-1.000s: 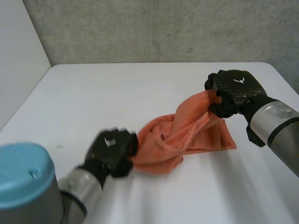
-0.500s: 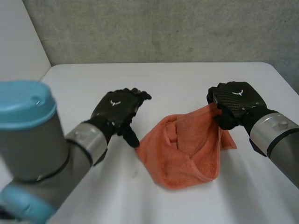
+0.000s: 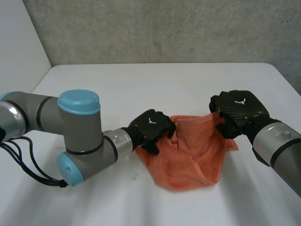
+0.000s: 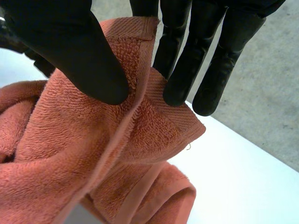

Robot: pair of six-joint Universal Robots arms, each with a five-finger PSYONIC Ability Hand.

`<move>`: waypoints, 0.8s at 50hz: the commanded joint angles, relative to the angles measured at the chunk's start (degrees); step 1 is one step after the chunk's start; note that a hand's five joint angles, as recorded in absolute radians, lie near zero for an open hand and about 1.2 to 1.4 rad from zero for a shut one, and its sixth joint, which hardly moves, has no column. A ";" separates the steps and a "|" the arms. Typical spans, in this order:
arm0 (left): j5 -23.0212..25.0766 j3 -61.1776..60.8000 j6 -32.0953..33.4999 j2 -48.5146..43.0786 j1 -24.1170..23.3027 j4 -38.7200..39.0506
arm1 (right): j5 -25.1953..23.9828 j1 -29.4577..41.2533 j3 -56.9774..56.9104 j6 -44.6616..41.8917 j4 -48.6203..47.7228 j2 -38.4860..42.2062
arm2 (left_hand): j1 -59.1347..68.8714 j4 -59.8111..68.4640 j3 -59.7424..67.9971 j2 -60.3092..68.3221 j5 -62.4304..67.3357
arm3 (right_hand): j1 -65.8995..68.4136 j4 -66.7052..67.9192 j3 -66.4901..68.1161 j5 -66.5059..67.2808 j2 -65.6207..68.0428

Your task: Fold the laundry

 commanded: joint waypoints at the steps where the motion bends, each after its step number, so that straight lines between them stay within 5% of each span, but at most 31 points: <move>1: -3.03 4.65 4.80 -3.77 0.19 0.29 | 0.03 -0.76 -3.13 0.10 0.21 0.21 | 36.97 38.32 37.87 37.89 38.79 | 26.21 11.97 12.23 13.86 12.75; 12: -18.78 7.12 7.54 0.36 1.69 11.10 | 4.86 -1.11 -15.26 6.68 -5.14 2.76 | 42.41 43.76 43.31 43.33 44.24 | 26.21 11.97 12.23 13.86 12.75; 17: -28.96 -1.55 -3.15 14.12 1.61 16.72 | 8.64 -1.20 -19.30 14.50 -14.27 2.76 | 42.41 43.76 43.31 43.33 44.24 | 26.21 11.97 12.23 13.86 12.75; 27: -29.77 -26.17 -16.10 32.52 -3.31 16.72 | 9.88 -0.76 -21.24 17.24 -12.19 6.18 | 42.41 43.76 43.31 43.33 44.24 | 26.21 11.97 12.23 13.86 12.75; 36: -30.21 -31.91 -16.81 24.98 -11.67 15.06 | 9.26 -0.32 -22.65 16.10 -3.49 13.73 | 42.41 43.76 43.31 43.33 44.24 | 26.21 11.97 12.23 13.86 12.75; 40: -30.12 -30.06 -16.90 21.37 -11.58 11.63 | 9.35 -0.32 -22.13 14.52 -3.22 14.79 | 22.46 23.82 23.37 23.38 24.29 | 26.21 11.97 12.23 13.86 12.75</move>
